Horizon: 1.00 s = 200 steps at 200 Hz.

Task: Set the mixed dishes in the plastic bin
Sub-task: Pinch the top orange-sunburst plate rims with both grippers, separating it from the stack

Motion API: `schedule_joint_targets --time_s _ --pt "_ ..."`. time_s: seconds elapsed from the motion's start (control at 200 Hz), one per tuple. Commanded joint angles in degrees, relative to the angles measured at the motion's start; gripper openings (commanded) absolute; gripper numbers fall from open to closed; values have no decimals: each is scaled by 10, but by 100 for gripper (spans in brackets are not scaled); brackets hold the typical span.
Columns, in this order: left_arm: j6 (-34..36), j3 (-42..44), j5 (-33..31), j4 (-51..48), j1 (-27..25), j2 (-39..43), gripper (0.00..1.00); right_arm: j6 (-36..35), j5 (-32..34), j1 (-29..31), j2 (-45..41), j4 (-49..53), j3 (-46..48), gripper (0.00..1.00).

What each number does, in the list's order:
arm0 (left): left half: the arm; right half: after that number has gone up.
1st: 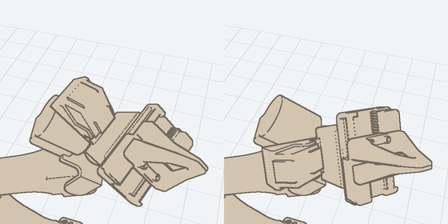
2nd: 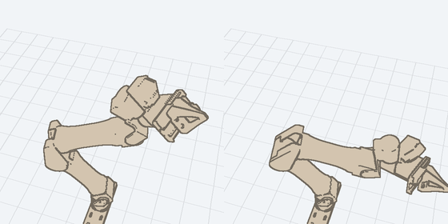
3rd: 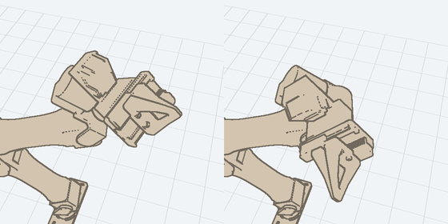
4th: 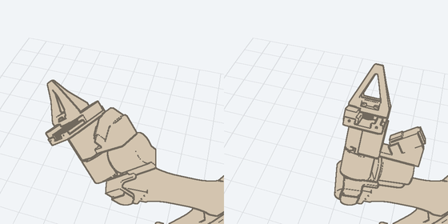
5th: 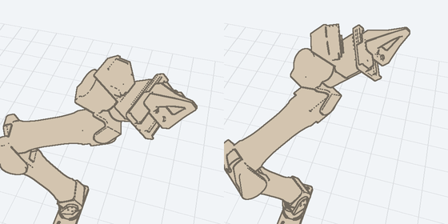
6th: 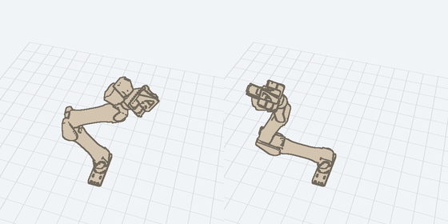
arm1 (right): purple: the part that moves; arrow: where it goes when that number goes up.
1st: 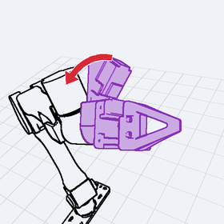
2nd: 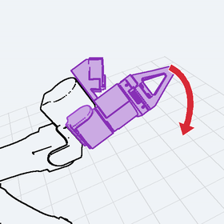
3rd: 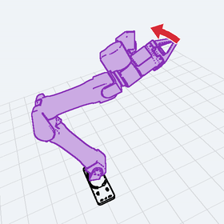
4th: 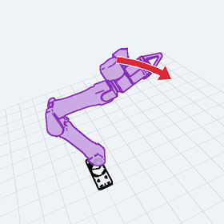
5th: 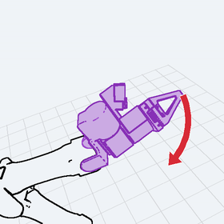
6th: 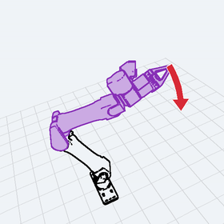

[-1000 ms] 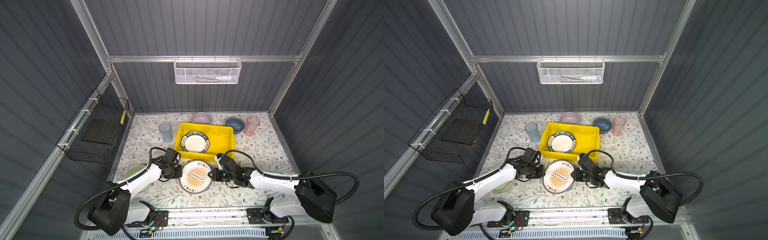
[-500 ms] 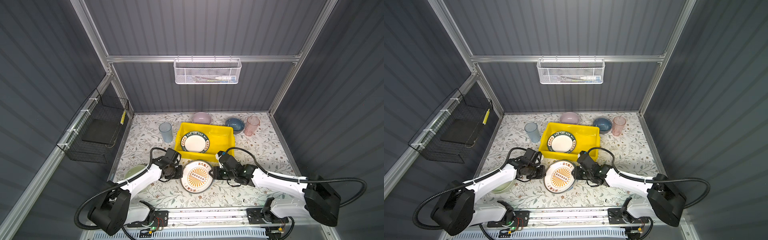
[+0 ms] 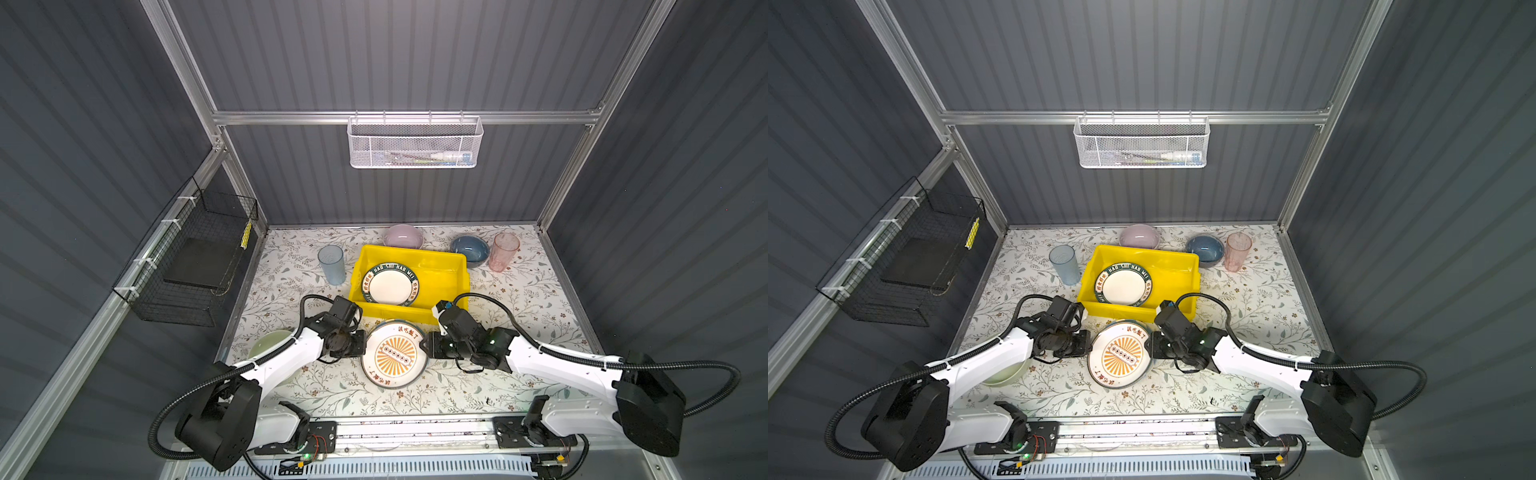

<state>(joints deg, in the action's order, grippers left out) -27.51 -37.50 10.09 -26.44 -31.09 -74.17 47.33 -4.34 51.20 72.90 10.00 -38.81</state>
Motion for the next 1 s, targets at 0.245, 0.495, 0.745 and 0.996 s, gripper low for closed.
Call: schedule_joint_targets --time_s 0.245,0.495,0.745,0.996 --pt "0 -1 8 -21 -4 -10 11 17 -54 -6 -4 -72 19 31" --pt "4 -4 19 -12 -4 -16 11 25 -118 -15 15 -141 33 29" --pt "5 -5 20 -13 -4 -14 10 39 -127 -14 41 -167 35 28" --pt "-3 -11 14 -21 -4 2 12 43 -94 -14 44 -132 25 16"
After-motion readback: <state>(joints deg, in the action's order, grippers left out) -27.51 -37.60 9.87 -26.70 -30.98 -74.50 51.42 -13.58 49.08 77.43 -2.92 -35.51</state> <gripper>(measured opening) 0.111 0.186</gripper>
